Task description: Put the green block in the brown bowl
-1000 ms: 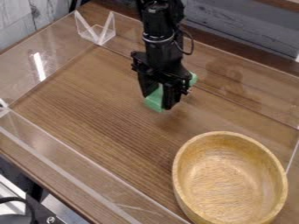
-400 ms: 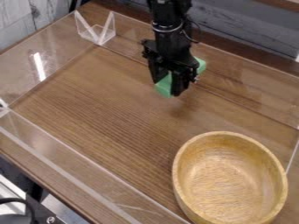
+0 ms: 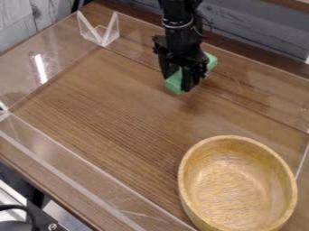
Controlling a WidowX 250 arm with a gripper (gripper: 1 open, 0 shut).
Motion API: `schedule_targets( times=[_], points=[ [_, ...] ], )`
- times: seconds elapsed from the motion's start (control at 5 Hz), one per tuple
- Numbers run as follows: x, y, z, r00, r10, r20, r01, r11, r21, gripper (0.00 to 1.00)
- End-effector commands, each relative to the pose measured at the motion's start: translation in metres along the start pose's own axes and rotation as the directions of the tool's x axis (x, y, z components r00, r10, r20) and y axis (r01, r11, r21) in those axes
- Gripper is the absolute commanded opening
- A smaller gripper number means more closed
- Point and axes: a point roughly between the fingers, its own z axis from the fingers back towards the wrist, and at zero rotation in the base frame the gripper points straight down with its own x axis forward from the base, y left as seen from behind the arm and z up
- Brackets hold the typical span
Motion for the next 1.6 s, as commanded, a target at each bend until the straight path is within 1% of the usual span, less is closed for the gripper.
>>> schedule_targets(
  times=[0.0, 0.8, 1.4],
  points=[
    [0.014, 0.008, 0.019, 0.998, 0.001, 0.061, -0.003, 1.0, 0.023, 0.0],
    [0.019, 0.019, 0.024, 0.997, 0.017, 0.07, -0.019, 0.999, 0.031, 0.0],
    [0.022, 0.024, 0.024, 0.997, 0.022, 0.078, -0.025, 0.999, 0.032, 0.0]
  ],
)
